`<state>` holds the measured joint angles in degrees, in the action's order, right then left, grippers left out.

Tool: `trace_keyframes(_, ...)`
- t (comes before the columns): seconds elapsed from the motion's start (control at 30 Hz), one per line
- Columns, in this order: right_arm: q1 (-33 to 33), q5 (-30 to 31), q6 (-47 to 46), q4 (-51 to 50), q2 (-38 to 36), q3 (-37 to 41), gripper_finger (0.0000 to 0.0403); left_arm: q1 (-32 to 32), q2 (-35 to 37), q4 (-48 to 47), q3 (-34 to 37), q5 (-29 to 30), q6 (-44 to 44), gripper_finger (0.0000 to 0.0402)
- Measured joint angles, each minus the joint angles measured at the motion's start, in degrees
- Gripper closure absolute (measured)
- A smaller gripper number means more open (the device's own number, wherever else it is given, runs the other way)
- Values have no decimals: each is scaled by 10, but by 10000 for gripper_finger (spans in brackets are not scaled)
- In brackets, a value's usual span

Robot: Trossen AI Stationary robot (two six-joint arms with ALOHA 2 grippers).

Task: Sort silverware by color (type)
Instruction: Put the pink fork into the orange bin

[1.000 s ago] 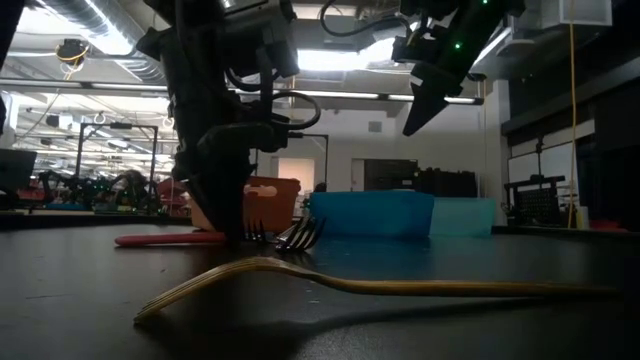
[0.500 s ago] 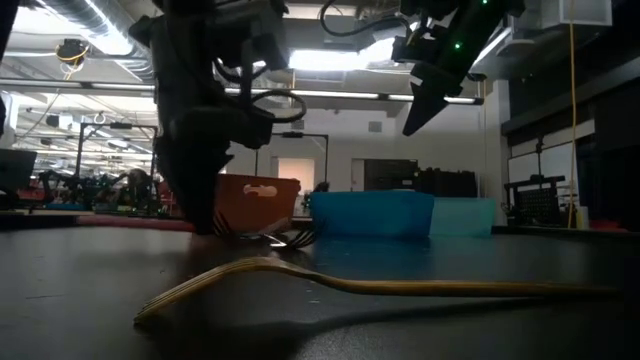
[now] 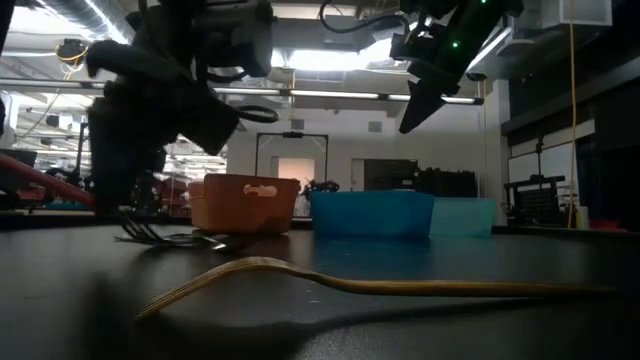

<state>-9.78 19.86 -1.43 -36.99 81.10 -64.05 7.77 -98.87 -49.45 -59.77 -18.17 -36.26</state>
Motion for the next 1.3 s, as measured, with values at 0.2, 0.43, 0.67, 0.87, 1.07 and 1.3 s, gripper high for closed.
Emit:
trace_keyframes(0.2, 0, 0, 0, 0, 0, 0, 292, 0, 0, -32, 0, -96, 83, 361)
trace_keyframes(0.43, 0, 0, 0, 0, 0, 0, 292, 0, 0, -42, 0, -178, 141, 360)
trace_keyframes(0.67, 0, 0, 0, 0, 0, 0, 292, 0, 0, -99, -1, -246, 144, 360)
trace_keyframes(0.87, 0, 0, 0, 0, 0, 0, 292, 0, 0, -173, -1, -275, 145, 360)
trace_keyframes(1.07, 0, 0, 0, 0, 0, 0, 292, 0, 0, -180, -1, -279, 177, 360)
trace_keyframes(1.3, 0, 0, 0, 0, 0, 0, 292, -8, 0, -157, -1, -268, 202, 360)
